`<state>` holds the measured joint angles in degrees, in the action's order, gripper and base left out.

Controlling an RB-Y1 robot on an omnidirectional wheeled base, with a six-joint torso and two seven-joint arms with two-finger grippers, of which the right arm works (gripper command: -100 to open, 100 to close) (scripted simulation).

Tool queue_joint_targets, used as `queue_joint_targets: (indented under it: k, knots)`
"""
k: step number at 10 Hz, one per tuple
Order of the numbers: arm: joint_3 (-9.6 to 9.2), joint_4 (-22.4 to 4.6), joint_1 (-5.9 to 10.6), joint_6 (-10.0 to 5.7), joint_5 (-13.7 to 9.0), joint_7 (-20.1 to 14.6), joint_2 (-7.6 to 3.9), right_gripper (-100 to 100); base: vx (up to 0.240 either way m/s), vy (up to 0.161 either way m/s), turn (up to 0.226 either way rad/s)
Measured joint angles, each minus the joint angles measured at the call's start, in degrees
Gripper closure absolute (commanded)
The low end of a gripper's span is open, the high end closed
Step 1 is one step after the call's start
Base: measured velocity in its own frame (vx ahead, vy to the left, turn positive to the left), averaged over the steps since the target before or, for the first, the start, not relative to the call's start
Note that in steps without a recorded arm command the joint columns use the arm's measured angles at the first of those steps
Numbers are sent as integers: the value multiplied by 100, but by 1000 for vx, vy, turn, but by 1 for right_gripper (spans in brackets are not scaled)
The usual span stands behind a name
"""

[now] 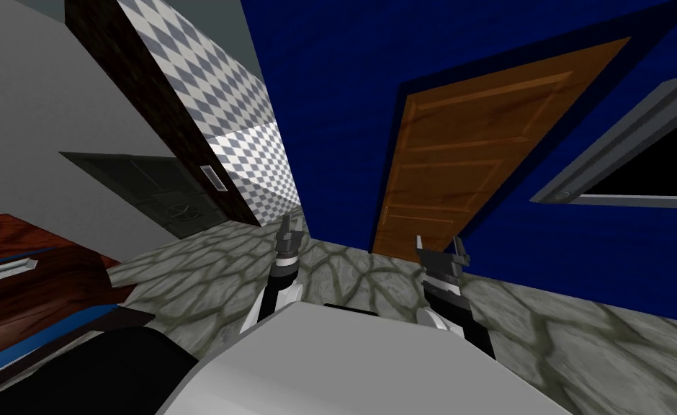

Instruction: Pull the door open

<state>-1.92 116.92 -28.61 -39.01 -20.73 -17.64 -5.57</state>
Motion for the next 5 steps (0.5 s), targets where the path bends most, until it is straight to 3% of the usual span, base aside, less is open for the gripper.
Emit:
queue_joint_targets:
  k: [5]
  knots:
    - [-227,-623,86,-331,-643,-477,-212,-100,93,-46,158]
